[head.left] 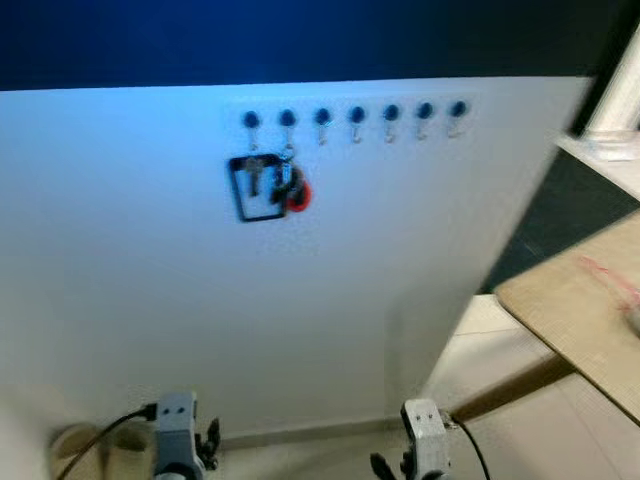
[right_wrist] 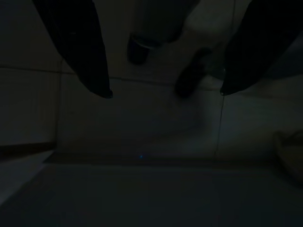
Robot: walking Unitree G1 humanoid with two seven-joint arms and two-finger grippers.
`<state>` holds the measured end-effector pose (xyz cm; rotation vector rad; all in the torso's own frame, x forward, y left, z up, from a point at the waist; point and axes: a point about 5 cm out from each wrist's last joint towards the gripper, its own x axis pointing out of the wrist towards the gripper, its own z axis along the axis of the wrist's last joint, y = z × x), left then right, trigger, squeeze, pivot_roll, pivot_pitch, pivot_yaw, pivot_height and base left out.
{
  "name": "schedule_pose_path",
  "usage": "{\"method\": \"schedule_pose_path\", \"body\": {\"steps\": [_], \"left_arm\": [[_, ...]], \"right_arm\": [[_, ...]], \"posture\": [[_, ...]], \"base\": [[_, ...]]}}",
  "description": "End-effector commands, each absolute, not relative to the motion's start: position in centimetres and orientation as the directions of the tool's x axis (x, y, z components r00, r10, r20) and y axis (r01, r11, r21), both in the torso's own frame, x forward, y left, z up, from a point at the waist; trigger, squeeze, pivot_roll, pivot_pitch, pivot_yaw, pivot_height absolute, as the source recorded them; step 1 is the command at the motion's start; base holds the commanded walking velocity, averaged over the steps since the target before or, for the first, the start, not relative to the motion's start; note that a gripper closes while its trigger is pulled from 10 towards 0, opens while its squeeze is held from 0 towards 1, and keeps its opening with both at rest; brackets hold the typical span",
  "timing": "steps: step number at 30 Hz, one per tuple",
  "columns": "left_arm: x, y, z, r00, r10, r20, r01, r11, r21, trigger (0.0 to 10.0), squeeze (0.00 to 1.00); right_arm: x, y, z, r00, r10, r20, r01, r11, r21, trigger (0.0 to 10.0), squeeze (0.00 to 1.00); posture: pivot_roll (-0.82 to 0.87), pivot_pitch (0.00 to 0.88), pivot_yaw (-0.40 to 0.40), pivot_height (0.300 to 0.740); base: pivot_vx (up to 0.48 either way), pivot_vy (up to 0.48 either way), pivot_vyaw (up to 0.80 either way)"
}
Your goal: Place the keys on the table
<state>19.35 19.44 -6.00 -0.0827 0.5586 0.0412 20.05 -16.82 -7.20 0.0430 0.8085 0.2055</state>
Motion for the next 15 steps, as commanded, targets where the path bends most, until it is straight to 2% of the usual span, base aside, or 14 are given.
{"method": "schedule_pose_path", "body": {"steps": [1, 9, 12, 15], "left_arm": [[19.58, 19.41, -5.89, 0.850, 0.013, -0.527, -0.053, 0.997, -0.061, 10.0, 0.00], [19.52, 19.33, -5.94, 0.847, 0.010, -0.531, -0.046, 0.997, -0.055, 10.0, 0.00], [19.48, 19.23, -6.06, 0.839, 0.008, -0.543, -0.040, 0.998, -0.048, 10.0, 0.00], [19.45, 19.19, -6.13, 0.835, 0.009, -0.550, -0.041, 0.998, -0.046, 10.0, 0.00]], "right_arm": [[19.80, -16.91, -7.34, 0.666, 0.193, -0.721, -0.161, 0.980, 0.115, 10.0, 0.00], [19.96, -16.94, -7.23, 0.676, 0.184, -0.713, -0.158, 0.982, 0.103, 10.0, 0.00], [20.18, -17.34, -7.13, 0.686, 0.154, -0.711, -0.094, 0.988, 0.123, 10.0, 0.00], [20.17, -17.37, -7.13, 0.687, 0.154, -0.711, -0.098, 0.988, 0.119, 10.0, 0.00]], "posture": [[0.06, 0.053, -0.013, 0.740], [0.06, 0.055, -0.016, 0.740], [0.06, 0.057, -0.016, 0.740], [0.05, 0.057, -0.017, 0.740]], "base": [[0.000, 0.000, 0.78], [0.000, 0.000, 0.76], [0.000, 0.000, 0.00], [0.000, 0.000, 0.00]]}}
